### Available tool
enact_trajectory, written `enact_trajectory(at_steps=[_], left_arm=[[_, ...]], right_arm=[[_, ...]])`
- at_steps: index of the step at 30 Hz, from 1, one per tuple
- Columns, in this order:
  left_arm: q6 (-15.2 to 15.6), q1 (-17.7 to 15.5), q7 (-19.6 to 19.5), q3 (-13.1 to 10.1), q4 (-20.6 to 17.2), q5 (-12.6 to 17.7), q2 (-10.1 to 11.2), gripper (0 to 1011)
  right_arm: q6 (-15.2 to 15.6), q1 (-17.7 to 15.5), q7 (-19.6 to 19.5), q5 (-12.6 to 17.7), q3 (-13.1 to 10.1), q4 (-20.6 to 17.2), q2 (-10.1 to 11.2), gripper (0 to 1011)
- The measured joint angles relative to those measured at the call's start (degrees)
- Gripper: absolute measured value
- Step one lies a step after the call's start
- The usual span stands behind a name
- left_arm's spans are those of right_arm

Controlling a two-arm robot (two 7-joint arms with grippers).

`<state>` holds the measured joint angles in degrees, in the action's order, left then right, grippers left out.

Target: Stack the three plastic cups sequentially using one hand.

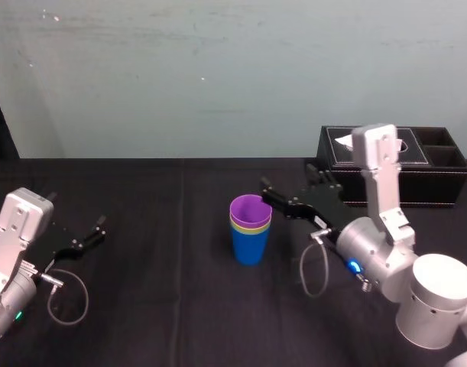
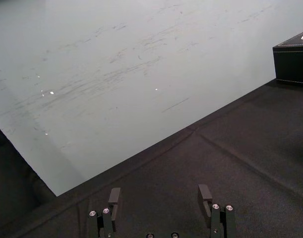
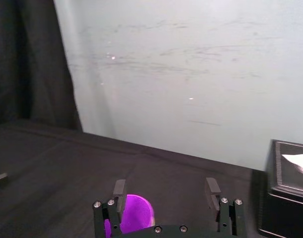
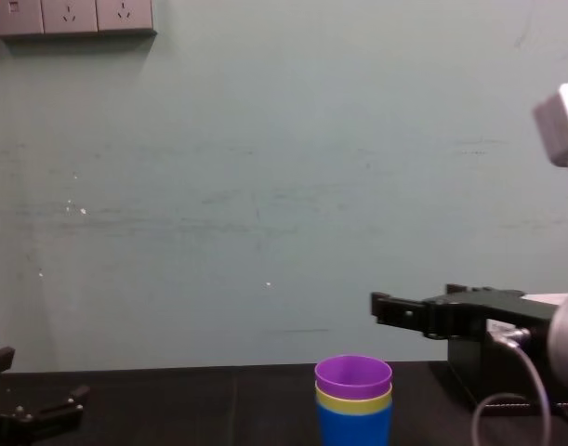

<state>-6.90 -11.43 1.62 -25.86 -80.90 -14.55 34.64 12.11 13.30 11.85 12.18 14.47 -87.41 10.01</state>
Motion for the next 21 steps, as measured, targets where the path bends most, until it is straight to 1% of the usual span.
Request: enact_trajectory(at_steps=[4,9,14,21], left_arm=[[-0.01,0.0,0.0,0.0,0.0,0.0,0.0,1000],[0.0,0.0,0.0,0.0,0.0,0.0,0.0,1000],[0.0,0.0,0.0,0.0,0.0,0.0,0.0,1000],[0.0,0.0,0.0,0.0,0.0,0.0,0.0,1000]], right_arm=[[-1.02,-1.36,-0.92,0.08,-1.06,-0.61,0.35,1003],[-1.35,-2.82,-1.78,-0.54,-1.87,-0.46,1.01,1003],[-1.79,-4.01,-2.52,-1.65,-2.46,0.55,1.39,1003],[-3.73,-5.72,-3.59,-3.31,-3.72,2.48,1.37,1003]])
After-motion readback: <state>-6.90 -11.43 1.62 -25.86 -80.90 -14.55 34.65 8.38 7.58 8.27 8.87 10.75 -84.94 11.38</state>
